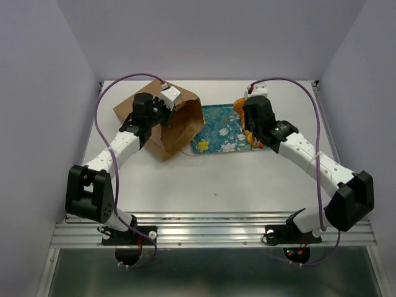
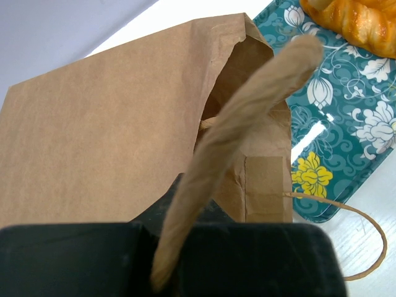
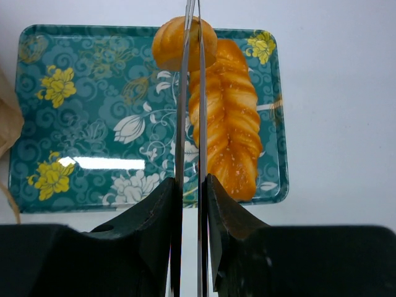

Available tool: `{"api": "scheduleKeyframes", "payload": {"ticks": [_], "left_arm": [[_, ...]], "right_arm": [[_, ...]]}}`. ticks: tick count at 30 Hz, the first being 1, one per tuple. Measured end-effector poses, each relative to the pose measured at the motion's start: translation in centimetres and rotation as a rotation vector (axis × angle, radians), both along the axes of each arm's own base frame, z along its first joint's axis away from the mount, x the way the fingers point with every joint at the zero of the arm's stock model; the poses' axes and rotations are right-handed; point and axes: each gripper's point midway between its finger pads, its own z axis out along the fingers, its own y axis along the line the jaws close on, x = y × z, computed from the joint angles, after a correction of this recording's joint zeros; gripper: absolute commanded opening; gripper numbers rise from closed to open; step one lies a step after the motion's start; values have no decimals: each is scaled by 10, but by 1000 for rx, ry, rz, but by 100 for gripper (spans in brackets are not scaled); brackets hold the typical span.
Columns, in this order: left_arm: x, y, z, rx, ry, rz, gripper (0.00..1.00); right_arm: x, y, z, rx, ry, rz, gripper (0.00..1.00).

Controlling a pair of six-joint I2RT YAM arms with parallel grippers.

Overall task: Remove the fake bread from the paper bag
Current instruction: Place the fake bread in the container.

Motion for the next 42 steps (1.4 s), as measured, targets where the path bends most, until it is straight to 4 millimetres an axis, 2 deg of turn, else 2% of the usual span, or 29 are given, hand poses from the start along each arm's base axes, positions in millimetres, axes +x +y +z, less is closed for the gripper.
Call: {"api": "scheduleKeyframes", "payload": {"ticks": [4, 8, 14, 18, 21, 24, 29, 31, 36, 42], "left_arm": [[0, 1, 0, 5, -2, 3, 0], [1, 1, 0, 7, -4, 4, 0], [1, 1, 0, 8, -4, 5, 0], [1, 1, 0, 8, -4, 5, 0], [1, 1, 0, 8, -3, 5, 0], [1, 2, 0, 8, -3, 6, 0], [1, 2, -1, 8, -3, 7, 0], [1, 1, -1, 7, -1, 7, 0], [6, 0, -1, 1, 4, 10, 0], [6, -1, -3, -2, 11, 11, 0]], "right_arm": [[27, 1, -10, -26, -6, 5, 1], [50, 17, -9, -28, -40, 52, 1], [60, 29, -27, -28, -23, 92, 1], [51, 32, -52, -18, 20, 120, 0], [36, 31, -77, -9, 82, 137, 1], [18, 27, -90, 19, 134, 140, 1], [-10, 19, -90, 76, 181, 118, 2], [-18, 19, -87, 107, 189, 113, 8], [-27, 19, -83, 162, 200, 97, 15], [-33, 17, -88, 177, 226, 76, 31]]}}
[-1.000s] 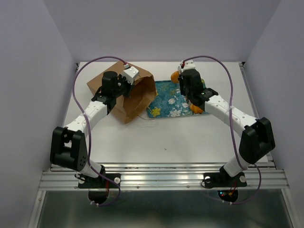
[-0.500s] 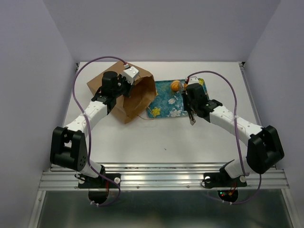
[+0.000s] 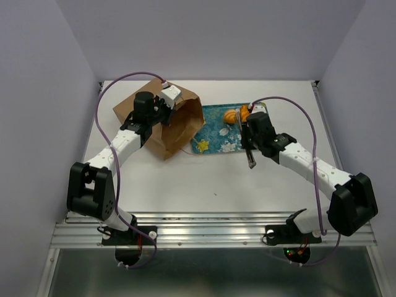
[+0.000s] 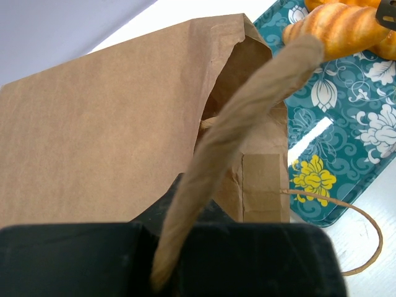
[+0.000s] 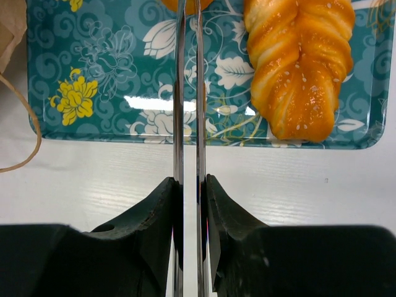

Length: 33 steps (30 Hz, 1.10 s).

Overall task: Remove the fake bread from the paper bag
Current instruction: Place the fake bread in the container, then take out the fake bread from the paper bag.

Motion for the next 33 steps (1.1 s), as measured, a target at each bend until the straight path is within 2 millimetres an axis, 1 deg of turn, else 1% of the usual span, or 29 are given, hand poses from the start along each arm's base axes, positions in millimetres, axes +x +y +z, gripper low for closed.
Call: {"api": "scheduleKeyframes", "payload": {"ticks": [2, 6, 11, 16, 20, 23, 25, 28, 33], "left_arm": [[0, 0, 0, 0, 0, -1, 0], [0, -1, 0, 0, 0, -1, 0], [0, -1, 0, -1, 1, -1, 0], [0, -1, 0, -3, 3, 0, 0], [0, -1, 0, -5, 3, 0, 0], [-1, -1, 0, -5, 3, 0, 0], [-1, -1, 0, -5, 3, 0, 0], [-1, -1, 0, -5, 4, -1, 0], [-2, -1, 2, -6, 3, -3, 0]], "right_arm": [[-3, -2, 0, 1, 6, -4, 34], [-6, -2, 3, 15, 8, -9, 43], [-10, -2, 10, 30, 3, -5, 47], [-15, -3, 16, 39, -3, 1, 46], [-19, 1, 22, 62, -10, 31, 44], [-26, 10, 31, 103, -23, 99, 44], [-33, 20, 37, 149, -32, 168, 44], [-45, 45, 48, 251, -53, 308, 45], [-58, 77, 62, 370, -71, 486, 46]]}}
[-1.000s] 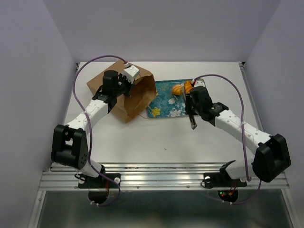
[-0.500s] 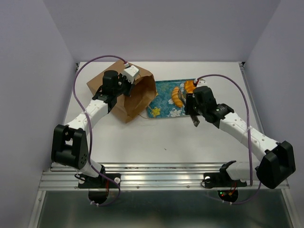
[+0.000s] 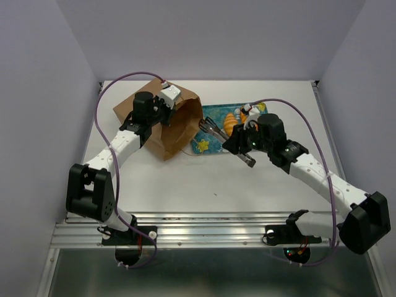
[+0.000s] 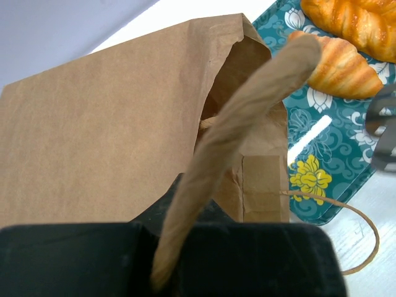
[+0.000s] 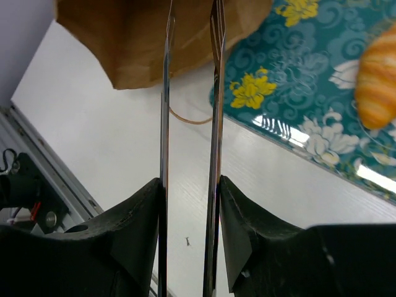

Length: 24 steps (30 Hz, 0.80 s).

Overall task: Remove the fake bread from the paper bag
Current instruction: Take out the fake bread from the paper bag.

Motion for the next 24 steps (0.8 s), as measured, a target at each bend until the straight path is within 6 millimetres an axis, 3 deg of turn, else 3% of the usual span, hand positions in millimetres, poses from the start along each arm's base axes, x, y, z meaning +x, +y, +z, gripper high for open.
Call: {"api": "scheduleKeyframes", "payload": {"ticks": [3, 7, 11, 21, 24], "left_arm": [[-3, 0, 5, -4, -6, -5, 0], [-6, -1, 15, -13, -27, -13, 0], [-11, -1, 23, -22, -42, -24, 0], [-18, -3, 20, -26, -21, -32, 0], [-19, -3, 20, -29, -19, -34, 0]], "right_arm": [[-1, 20, 0, 36, -12, 82, 47], [3, 47, -20, 36, 17, 152, 50], [18, 73, -36, 24, 42, 176, 55], [50, 137, -22, 43, -34, 150, 57], [56, 150, -27, 40, -36, 123, 57]]}}
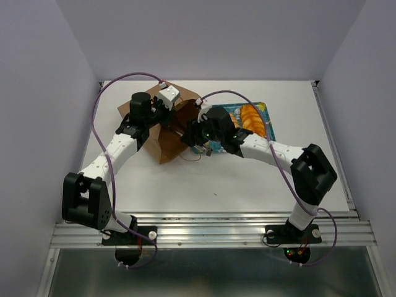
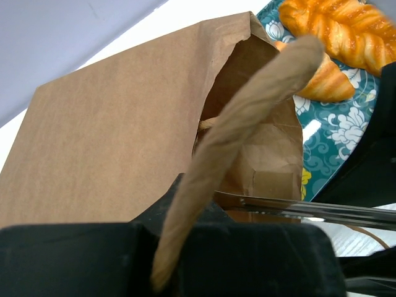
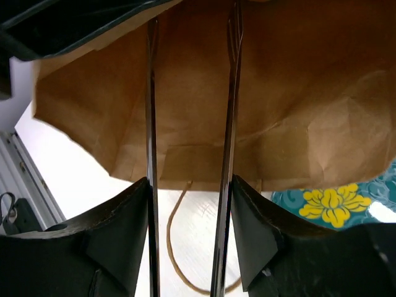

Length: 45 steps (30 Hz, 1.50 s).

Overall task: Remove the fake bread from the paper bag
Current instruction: Take out the fake bread from the paper bag.

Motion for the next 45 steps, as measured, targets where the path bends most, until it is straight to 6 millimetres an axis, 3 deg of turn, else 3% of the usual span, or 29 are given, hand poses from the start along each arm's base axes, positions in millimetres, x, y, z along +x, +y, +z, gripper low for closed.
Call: {"api": "scheduleKeyframes", "payload": {"ticks": [11, 29, 35, 42, 45], "left_arm": [[-4, -3, -3, -7, 20, -13, 0], [-9, -8, -2, -20, 28, -39, 0], [-10, -9, -5, -18, 34, -41, 0], [-9, -9, -4, -39, 45, -21, 0], [-10, -11, -4, -66, 66, -9, 0]], "right_arm": [[38, 12, -34, -8, 35, -154, 59], [95, 36, -42, 99, -20, -317, 63], [98, 39, -52, 101, -16, -324, 63], [97, 42, -50, 130, -14, -332, 63], [91, 41, -61, 123, -3, -338, 63]]}}
